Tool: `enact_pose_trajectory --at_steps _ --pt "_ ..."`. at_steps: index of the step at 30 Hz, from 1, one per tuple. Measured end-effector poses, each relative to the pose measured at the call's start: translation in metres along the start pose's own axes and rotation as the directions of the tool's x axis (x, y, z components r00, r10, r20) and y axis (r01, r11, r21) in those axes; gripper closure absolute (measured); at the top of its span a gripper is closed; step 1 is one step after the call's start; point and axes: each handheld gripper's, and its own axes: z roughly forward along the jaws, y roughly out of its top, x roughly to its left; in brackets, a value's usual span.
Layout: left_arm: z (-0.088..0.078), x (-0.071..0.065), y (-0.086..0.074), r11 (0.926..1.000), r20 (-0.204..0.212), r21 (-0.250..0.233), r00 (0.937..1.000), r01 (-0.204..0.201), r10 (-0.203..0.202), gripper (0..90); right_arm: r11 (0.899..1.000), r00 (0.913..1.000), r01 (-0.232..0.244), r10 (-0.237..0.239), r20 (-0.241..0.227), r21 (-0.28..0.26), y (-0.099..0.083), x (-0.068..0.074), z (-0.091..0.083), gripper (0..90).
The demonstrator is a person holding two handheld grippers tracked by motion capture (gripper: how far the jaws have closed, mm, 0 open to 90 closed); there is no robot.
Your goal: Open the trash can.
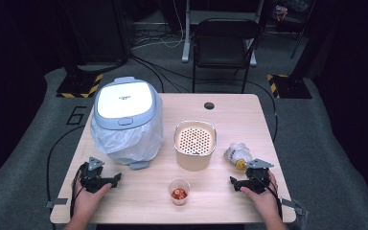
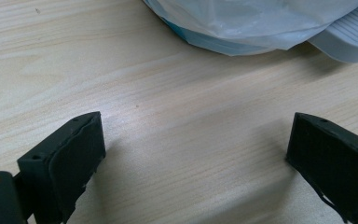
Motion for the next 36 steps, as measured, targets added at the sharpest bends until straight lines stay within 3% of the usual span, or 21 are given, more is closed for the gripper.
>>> enact_pose_trajectory --at_steps 7,12,20,22,30,33,36 --pt "-0.0004 0.0007 -0.0007 1.0000 -0.005 -0.008 1.0000 0.003 -0.003 7.2 1.000 1.0000 0.000 0.000 0.000 0.000 0.0000 0.0000 0.0000 0.0" --pt "0.0010 0.0001 0.0006 0.9996 0.013 0.015 0.9996 -0.026 0.025 1.4 1.000 1.0000 0.000 0.000 0.000 0.001 0.0000 0.0000 0.0000 0.0" --pt "0.0012 0.0003 0.0006 0.9996 0.015 0.014 0.9996 -0.024 0.024 0.9 1.000 1.0000 0.003 -0.003 0.000 0.000 -0.0001 -0.0002 0.0000 0.0" --pt "0.0010 -0.0003 0.0005 0.9999 0.014 0.007 0.9999 -0.008 0.008 1.7 1.000 1.0000 0.001 -0.001 -0.001 0.000 0.0000 -0.0001 0.0000 0.0" --pt "-0.0021 0.0025 -0.0011 0.9996 0.006 -0.029 1.0000 -0.003 0.003 12.8 1.000 1.0000 0.001 -0.001 -0.001 0.000 0.0000 -0.0001 0.0000 0.0" --pt "-0.0038 0.0044 -0.0020 0.9991 0.013 -0.042 0.9999 0.004 -0.003 20.7 1.000 1.0000 0.001 -0.001 -0.001 0.000 -0.0001 -0.0001 0.0000 0.0" --pt "-0.0060 0.0061 -0.0022 0.9985 0.027 -0.055 0.9996 -0.001 0.002 35.4 1.000 1.0000 0.001 -0.001 -0.001 0.000 0.0000 -0.0001 -0.0001 0.0"
